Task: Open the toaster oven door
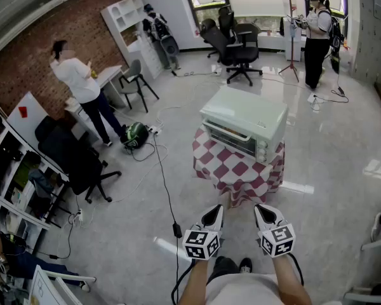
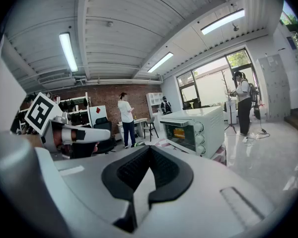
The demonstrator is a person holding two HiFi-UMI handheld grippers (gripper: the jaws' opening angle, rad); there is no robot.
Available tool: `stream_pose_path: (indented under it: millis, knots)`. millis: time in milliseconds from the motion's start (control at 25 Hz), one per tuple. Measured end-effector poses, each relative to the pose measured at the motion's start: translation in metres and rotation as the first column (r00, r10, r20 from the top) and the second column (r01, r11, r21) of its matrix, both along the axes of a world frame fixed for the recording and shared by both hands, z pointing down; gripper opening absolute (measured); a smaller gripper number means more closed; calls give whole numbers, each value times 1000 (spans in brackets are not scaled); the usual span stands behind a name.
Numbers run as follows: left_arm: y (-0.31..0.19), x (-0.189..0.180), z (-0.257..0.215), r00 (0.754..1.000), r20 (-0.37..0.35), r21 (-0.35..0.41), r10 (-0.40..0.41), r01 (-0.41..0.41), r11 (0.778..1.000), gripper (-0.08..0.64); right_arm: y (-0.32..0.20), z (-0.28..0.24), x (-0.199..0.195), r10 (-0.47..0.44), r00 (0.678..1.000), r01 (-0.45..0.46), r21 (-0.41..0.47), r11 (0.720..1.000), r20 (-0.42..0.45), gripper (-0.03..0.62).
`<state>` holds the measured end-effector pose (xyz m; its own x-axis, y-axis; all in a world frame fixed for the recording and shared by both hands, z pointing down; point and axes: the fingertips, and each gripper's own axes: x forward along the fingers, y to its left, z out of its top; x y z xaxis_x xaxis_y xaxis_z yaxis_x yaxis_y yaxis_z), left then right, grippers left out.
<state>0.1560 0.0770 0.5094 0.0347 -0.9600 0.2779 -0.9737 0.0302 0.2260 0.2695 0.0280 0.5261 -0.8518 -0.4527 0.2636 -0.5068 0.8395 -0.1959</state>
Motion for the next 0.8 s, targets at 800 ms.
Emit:
stream_pose_path:
  millis: [800]
  knots:
    - [9,-70,18,992,-60,9,-110,111,994,5,-30,13,-33,-58,995,60,-22,998,84,3]
